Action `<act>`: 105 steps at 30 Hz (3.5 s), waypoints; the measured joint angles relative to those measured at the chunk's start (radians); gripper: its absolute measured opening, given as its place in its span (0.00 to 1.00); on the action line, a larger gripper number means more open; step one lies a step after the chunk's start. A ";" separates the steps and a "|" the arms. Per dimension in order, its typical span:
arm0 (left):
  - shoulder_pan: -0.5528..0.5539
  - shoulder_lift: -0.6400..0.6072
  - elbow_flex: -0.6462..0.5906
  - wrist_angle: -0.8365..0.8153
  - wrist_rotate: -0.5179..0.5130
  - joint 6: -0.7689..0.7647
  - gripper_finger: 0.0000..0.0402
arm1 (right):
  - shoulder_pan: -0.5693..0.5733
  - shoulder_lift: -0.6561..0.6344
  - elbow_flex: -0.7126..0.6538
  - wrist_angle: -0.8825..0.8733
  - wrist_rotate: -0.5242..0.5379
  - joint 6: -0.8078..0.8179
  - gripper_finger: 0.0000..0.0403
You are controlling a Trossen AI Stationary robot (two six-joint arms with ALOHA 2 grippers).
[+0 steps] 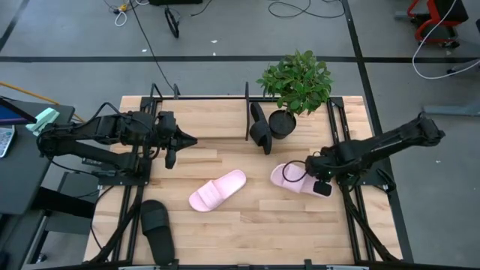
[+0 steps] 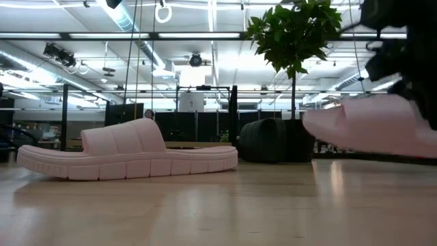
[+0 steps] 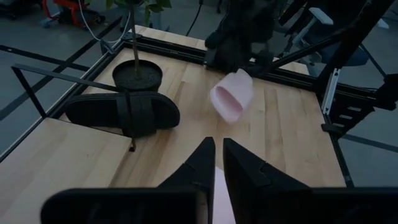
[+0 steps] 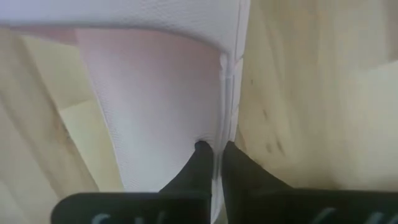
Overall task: Pick and place slides into the shelf
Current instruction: Put the right pink slide on the shelf
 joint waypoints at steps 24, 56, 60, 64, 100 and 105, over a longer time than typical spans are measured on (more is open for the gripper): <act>0.000 0.000 0.000 0.014 0.001 -0.248 0.21 | 0.057 0.290 0.829 -0.235 0.560 -0.412 0.03; 0.000 0.000 0.000 0.014 0.261 -0.657 0.61 | -0.082 0.681 1.262 -0.021 0.628 -1.330 0.02; 0.000 0.000 0.000 0.013 0.343 -0.744 0.63 | -0.114 0.707 1.262 -0.020 0.620 -1.344 0.02; -0.001 0.000 0.000 0.004 0.372 -0.783 0.67 | -0.142 0.740 1.262 0.004 0.608 -1.343 0.02; 0.000 0.275 0.000 -0.287 0.412 -0.723 0.77 | -0.231 0.956 1.260 0.163 0.445 -1.244 0.02; 0.000 0.303 0.000 -0.273 0.376 -0.722 0.77 | -0.226 0.956 1.260 0.176 0.408 -1.223 0.02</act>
